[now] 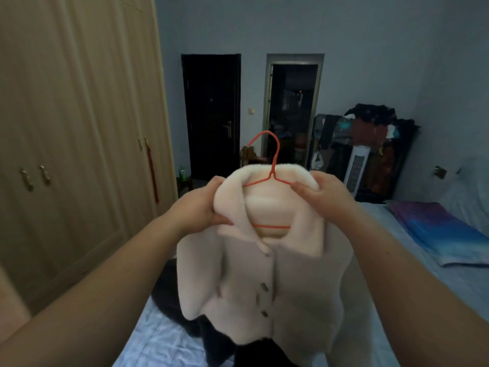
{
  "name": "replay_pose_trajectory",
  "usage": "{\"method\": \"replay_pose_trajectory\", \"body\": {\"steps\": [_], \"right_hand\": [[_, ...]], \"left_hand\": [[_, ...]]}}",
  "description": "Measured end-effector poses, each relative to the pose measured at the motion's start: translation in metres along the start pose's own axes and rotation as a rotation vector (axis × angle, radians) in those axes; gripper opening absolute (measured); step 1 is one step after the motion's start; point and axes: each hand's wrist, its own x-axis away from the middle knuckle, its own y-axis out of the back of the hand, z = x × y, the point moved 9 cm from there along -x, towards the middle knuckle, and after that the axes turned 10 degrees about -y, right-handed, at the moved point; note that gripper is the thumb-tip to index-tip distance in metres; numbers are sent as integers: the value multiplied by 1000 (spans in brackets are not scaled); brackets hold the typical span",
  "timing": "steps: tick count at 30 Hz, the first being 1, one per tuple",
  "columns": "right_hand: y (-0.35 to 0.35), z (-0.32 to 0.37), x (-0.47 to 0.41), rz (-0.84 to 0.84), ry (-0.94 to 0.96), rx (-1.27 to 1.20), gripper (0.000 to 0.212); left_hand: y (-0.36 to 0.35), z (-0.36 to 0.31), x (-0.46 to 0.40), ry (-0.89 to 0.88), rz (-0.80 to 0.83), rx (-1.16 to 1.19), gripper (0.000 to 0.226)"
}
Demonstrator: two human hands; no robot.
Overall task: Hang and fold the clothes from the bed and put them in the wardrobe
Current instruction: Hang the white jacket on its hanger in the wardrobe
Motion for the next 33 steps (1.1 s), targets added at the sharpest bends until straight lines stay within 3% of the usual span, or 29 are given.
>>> {"method": "replay_pose_trajectory", "body": {"steps": [3,5,8,10,14,17,19,22,26,29,33], "right_hand": [[-4,-7,2,-18,-24,-6,22],[-4,-12,1,-68,-50,9,25],[-3,-16,2,-131,-76,52,28],[-5,-14,6,-153,-80,59,28],[-17,-7,16,-152,-83,21,25],[-34,-1,22,-85,-85,-18,20],[-50,-2,26,5,-105,-22,22],[-72,-5,37,202,-102,-5,44],[-80,-7,54,416,-85,-41,44],[-80,-1,61,467,-77,-84,47],[-90,14,66,429,-93,-91,63]], "left_hand": [[-4,2,-6,14,132,81,106],[6,-14,-10,25,58,100,110],[35,-70,-10,-191,-336,-60,60],[34,-92,-8,-224,-466,-14,26],[-36,-80,-23,244,-137,715,23],[-60,-76,-29,358,-142,1022,29],[-63,-65,-28,423,-227,1092,30],[-70,-48,-27,515,-288,1183,35],[-76,-34,-26,561,-183,1203,54],[-64,-31,-27,514,-162,1083,51],[-51,-28,-27,497,-288,1162,36]]}}
